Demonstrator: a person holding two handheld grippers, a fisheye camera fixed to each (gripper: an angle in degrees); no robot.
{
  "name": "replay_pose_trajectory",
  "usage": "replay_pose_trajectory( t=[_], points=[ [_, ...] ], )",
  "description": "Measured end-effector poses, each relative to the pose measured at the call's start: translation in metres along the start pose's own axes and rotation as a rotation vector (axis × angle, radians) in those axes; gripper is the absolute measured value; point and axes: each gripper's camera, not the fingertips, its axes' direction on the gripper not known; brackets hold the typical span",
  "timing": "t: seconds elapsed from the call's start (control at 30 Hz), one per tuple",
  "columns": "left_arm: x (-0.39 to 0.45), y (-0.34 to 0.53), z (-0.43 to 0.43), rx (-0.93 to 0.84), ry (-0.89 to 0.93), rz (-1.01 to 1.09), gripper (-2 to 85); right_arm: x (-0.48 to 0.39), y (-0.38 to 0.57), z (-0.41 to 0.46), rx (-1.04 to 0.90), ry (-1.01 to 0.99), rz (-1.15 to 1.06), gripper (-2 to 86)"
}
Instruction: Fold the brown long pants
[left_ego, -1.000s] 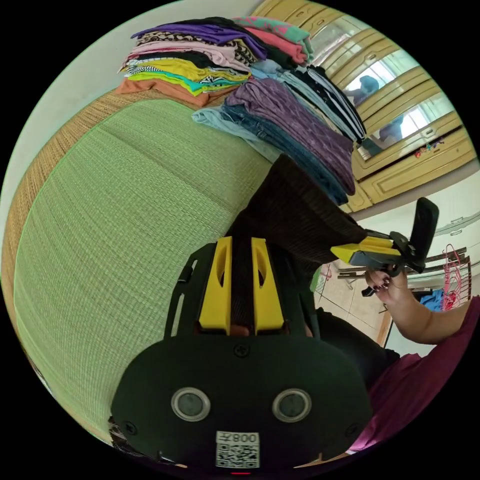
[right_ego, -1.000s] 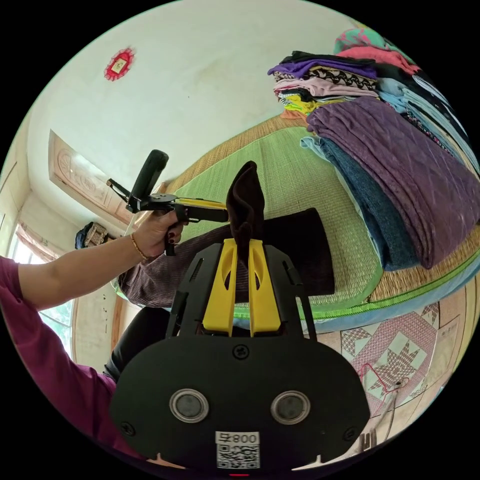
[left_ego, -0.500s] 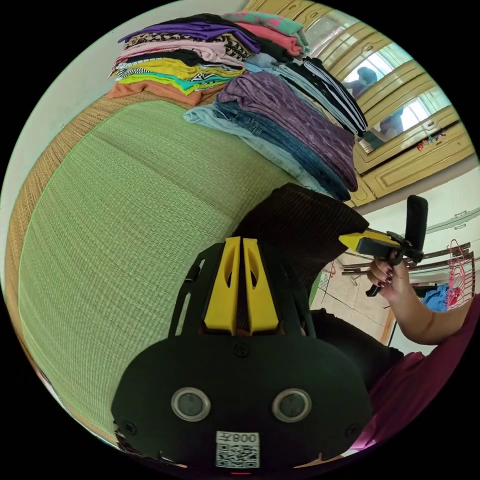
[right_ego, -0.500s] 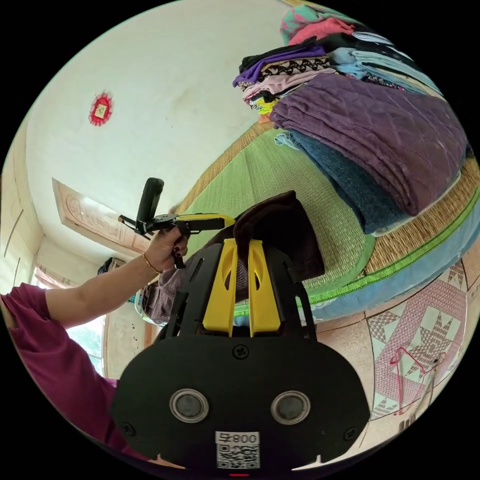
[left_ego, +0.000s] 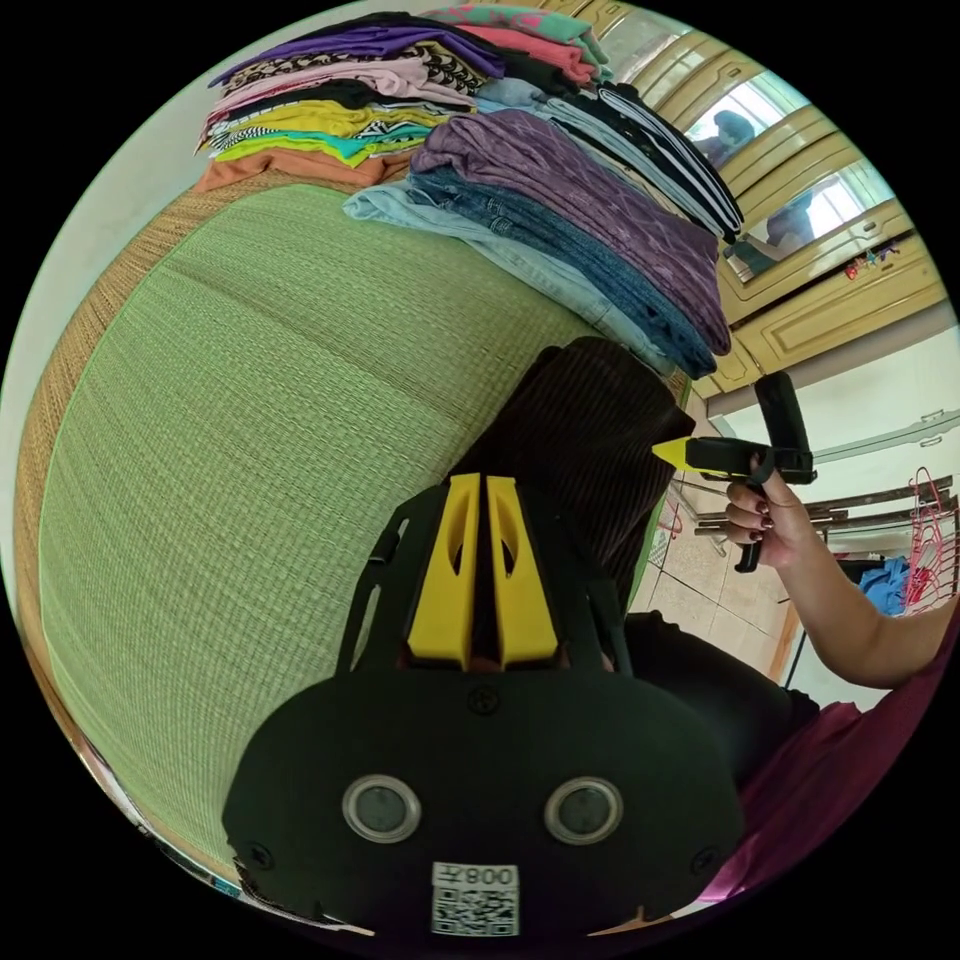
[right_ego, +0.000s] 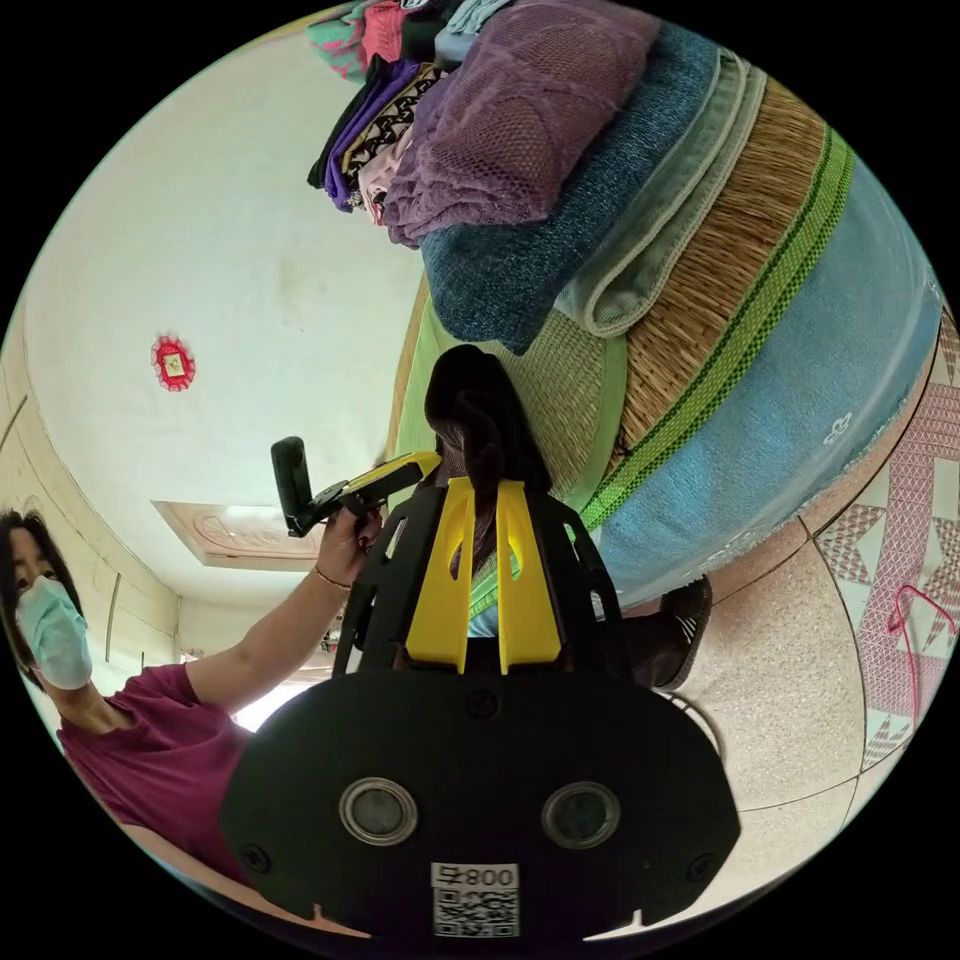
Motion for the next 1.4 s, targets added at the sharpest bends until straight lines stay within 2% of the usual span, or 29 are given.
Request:
replay_pose_trajectory(
  t=[0.2,0.37,0.57,0.73,0.9,1.07,1.17,1.27,1.4],
  points=[
    [-0.004,-0.001,0.005,0.104,0.030,0.007,4.5,0.017,-0.001,0.001,0.002,0.004,-0.008,3.8],
    [-0.014,-0.005,0.054,0.008,0.054,0.014,2.9,0.022,-0.002,0.006,-0.005,0.014,-0.011,3.8],
    [-0.016,0.036,0.050,0.182,0.001,0.001,1.5,0.003,-0.006,0.017,-0.006,0.015,-0.067,3.6],
    [-0.030,0.054,0.111,0.085,-0.048,-0.026,1.5,0.010,-0.009,0.032,0.017,-0.001,0.015,2.8],
    [-0.043,0.089,0.141,0.133,-0.026,-0.046,2.0,-0.006,0.002,0.033,0.073,0.076,0.045,1.0],
    [-0.071,0.158,0.166,0.247,0.065,-0.109,1.8,-0.071,0.009,0.063,0.101,0.195,-0.072,0.1],
    [-0.085,0.199,0.201,0.210,0.074,-0.136,1.3,-0.111,-0.001,0.115,0.044,0.286,-0.175,0.0],
    [-0.098,0.255,0.231,0.191,0.081,-0.184,1.0,-0.121,-0.016,0.182,-0.073,0.486,-0.214,0.0],
    [-0.121,0.356,0.236,0.282,0.136,-0.273,1.7,-0.149,-0.018,0.220,-0.080,0.504,-0.252,0.0]
  ],
)
